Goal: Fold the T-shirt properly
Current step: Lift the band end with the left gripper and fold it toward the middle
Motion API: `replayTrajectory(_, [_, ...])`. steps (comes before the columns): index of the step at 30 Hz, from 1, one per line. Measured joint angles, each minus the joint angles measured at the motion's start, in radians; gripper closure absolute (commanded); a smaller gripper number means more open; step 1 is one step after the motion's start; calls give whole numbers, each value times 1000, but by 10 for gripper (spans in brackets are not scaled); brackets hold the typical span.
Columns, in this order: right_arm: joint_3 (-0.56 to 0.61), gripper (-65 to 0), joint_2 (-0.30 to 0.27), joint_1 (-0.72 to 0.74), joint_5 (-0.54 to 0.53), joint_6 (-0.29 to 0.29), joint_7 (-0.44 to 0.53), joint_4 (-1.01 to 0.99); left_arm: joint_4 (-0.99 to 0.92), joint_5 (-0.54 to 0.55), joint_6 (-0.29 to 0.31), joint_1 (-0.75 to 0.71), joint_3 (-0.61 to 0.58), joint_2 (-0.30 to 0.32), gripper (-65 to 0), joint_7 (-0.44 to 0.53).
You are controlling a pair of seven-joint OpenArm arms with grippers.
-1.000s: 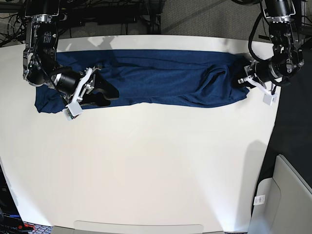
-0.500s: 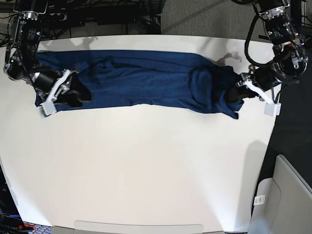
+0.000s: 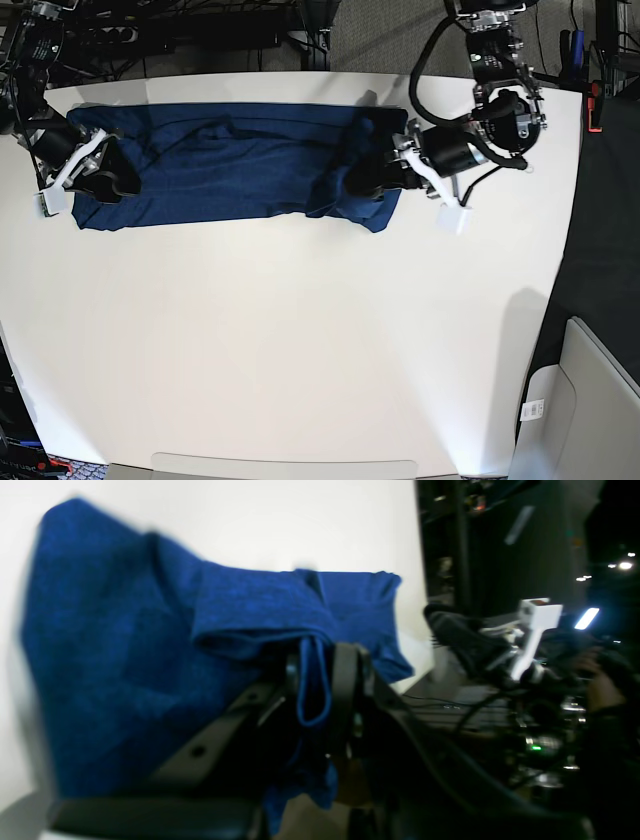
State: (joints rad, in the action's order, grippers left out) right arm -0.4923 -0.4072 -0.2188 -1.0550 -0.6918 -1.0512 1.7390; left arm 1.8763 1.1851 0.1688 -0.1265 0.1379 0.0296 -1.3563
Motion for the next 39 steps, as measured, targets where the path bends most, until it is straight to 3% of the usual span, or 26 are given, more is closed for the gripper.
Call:
replayTrajectory(6, [-5,-258,3,-3,0,0,-1,0,-56,-3,-3,48,0,-114,-3,5])
replayTrajectory(12, [-5,-258,6,-3,0,0,-1,0,-108,-3,-3,62,0,-171,-4,5])
replayTrajectory(16, [-5,-258,6,-2,-1,0,-1,0,-162,2,-3,64,-1,-182,-4,9])
replayTrajectory(22, [-5,-258,6,3,0,0,-1,0,-229,-2,-4,84,-95,-180,-6,24])
replayTrajectory(39, [-6,-258,49,6,0,0,-3,0,-215,4,-3,143,-120,-181,-173,31])
